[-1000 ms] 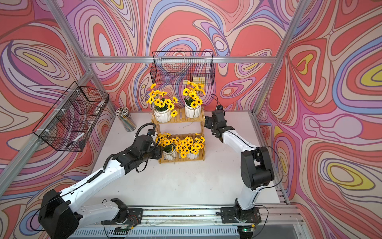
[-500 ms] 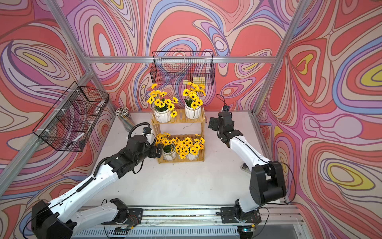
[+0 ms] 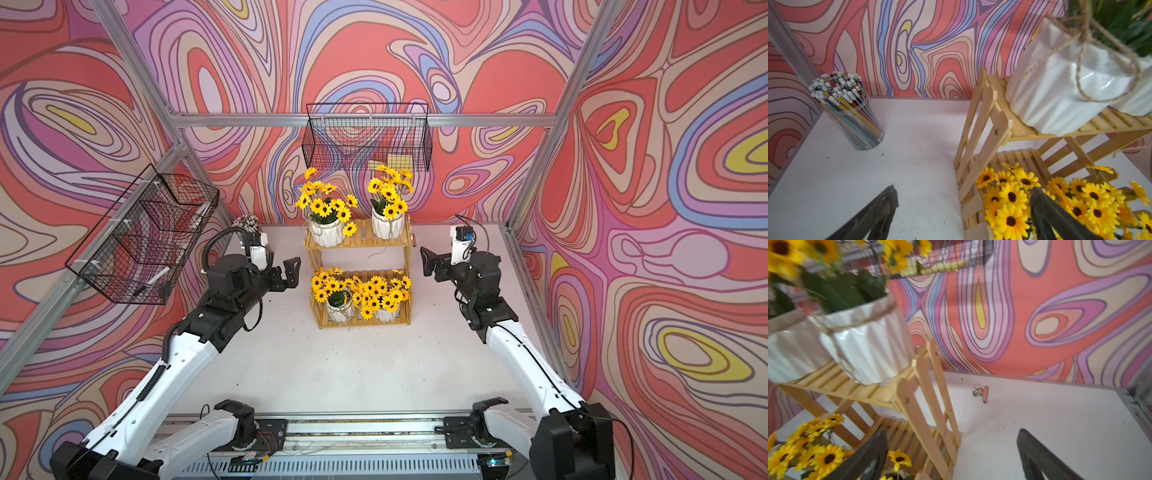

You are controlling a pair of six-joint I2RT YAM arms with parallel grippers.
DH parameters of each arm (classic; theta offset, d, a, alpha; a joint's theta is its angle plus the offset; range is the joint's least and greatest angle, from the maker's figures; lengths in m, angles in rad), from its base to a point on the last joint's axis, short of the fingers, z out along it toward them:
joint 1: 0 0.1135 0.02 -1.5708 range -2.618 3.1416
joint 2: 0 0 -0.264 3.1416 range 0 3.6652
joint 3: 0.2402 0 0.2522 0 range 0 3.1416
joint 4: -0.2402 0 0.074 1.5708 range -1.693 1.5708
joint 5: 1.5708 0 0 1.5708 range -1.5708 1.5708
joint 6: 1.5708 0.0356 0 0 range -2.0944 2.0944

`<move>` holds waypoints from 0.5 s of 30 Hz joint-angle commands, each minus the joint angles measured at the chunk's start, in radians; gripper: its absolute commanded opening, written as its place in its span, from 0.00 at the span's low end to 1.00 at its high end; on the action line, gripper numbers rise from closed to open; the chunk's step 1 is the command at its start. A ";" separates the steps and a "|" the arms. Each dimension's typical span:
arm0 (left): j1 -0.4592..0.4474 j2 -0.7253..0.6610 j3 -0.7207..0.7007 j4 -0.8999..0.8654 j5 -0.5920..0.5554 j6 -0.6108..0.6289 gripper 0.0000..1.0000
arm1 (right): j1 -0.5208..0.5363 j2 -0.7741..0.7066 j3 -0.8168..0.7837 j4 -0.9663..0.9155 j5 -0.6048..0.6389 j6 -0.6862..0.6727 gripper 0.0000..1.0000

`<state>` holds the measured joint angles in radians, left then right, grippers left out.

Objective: Take the sunflower pots off the shelves
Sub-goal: Pick up the sunflower pot from the shelf.

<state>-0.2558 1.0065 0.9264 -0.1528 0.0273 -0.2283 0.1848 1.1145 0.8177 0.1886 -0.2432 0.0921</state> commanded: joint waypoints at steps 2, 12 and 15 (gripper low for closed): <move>0.066 -0.003 -0.009 0.110 0.175 -0.025 1.00 | 0.004 0.019 0.042 0.048 -0.280 -0.055 0.98; 0.205 0.055 -0.032 0.265 0.323 -0.144 1.00 | 0.007 0.103 0.148 0.077 -0.332 -0.046 0.98; 0.207 0.086 -0.017 0.274 0.343 -0.145 1.00 | 0.006 0.137 0.174 0.091 -0.332 -0.045 0.98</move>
<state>-0.0551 1.0718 0.9070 0.0612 0.3073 -0.3424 0.1856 1.2247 0.9649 0.2558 -0.5476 0.0460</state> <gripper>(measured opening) 0.997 0.983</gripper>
